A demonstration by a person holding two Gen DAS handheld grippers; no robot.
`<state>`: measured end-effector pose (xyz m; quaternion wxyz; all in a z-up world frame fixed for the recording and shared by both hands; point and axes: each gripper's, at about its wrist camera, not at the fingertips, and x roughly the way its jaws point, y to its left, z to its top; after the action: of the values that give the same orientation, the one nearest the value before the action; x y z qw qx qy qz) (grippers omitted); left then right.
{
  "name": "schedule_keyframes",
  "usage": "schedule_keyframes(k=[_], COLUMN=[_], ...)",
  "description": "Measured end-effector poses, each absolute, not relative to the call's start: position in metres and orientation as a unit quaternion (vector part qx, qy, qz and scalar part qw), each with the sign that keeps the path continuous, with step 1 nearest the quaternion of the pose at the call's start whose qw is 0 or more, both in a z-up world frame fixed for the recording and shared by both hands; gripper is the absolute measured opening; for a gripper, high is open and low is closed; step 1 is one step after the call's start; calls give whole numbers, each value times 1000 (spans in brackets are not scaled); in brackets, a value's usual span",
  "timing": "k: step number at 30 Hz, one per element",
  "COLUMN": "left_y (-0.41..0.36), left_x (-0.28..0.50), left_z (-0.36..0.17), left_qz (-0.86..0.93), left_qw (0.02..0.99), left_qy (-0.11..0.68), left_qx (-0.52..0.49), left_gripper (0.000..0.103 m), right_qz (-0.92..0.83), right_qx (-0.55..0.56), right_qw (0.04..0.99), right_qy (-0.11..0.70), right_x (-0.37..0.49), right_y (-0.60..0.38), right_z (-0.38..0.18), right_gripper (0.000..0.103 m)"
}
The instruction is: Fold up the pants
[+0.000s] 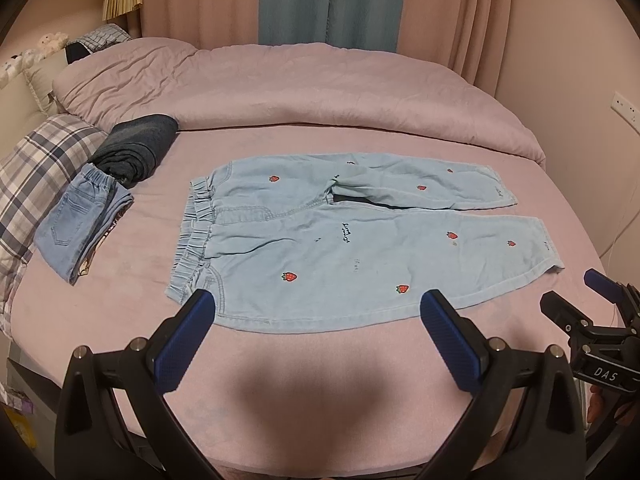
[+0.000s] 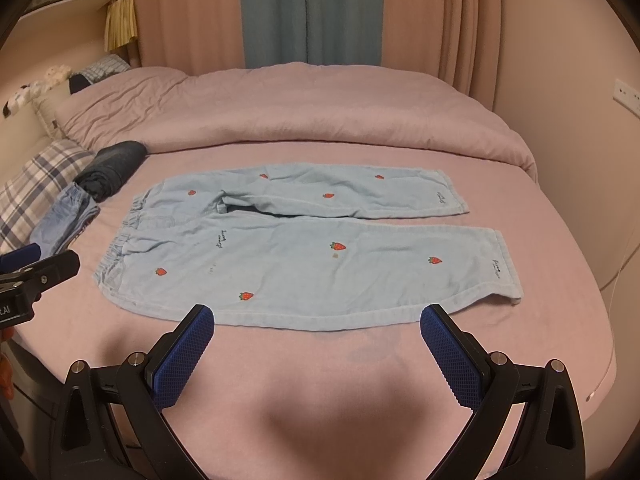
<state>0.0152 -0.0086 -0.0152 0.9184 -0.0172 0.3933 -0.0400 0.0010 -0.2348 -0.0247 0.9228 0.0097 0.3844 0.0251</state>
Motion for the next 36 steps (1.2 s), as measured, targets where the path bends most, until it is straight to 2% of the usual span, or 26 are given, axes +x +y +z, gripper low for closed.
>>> schedule_keyframes(k=[4,9,14,17,19,22,23,24,25,26,27,28,29,30,32,33,36], left_y=[7,52,94,131,146,154,155,156,158,161,164,166,166,168,170,169,175], left_x=[28,49,55,54,59,69,72,78,83,87,93,97,101,106,108,108,99], left_z=[-32,-86,-130,-158,-172,-180,-179,-177,-180,-185,-188,-191,-194,-195,-194,-190,-175], left_qz=[-60,-89,-52,-21,-8,-9,-9,-2,5,7,10,14,18,17,14,15,33], left_qw=[905,852,816,779,765,767,775,783,787,786,781,778,775,773,777,782,804], left_qy=[417,473,483,462,453,442,433,425,422,419,418,420,424,429,427,426,421], left_qx=[-64,-204,-314,-423,-457,-465,-461,-454,-451,-454,-464,-468,-468,-466,-462,-454,-419], left_gripper=[103,102,100,98,96,91,89,79,67,62,48,30,20,16,13,13,13], right_qz=[41,93,159,201,235,269,276,282,291,297,303,308,310,312,311,309,323], right_qx=[3,-40,-105,-138,-164,-214,-231,-247,-266,-276,-283,-291,-297,-302,-318,-328,-326], right_qw=[920,913,904,897,890,875,868,861,854,851,848,847,847,845,840,839,835], right_qy=[389,395,382,369,354,341,342,343,339,335,330,320,314,312,310,305,304], right_x=[7,12,17,23,28,37,40,42,45,46,47,48,49,51,54,53,45], right_y=[-230,-204,-168,-146,-128,-101,-94,-86,-78,-73,-69,-64,-59,-55,-46,-42,-38], right_z=[-34,-57,-82,-96,-110,-131,-138,-145,-153,-158,-162,-166,-169,-170,-170,-168,-155], right_gripper=[103,103,102,102,101,85,75,69,67,66,63,59,49,31,13,7,6])
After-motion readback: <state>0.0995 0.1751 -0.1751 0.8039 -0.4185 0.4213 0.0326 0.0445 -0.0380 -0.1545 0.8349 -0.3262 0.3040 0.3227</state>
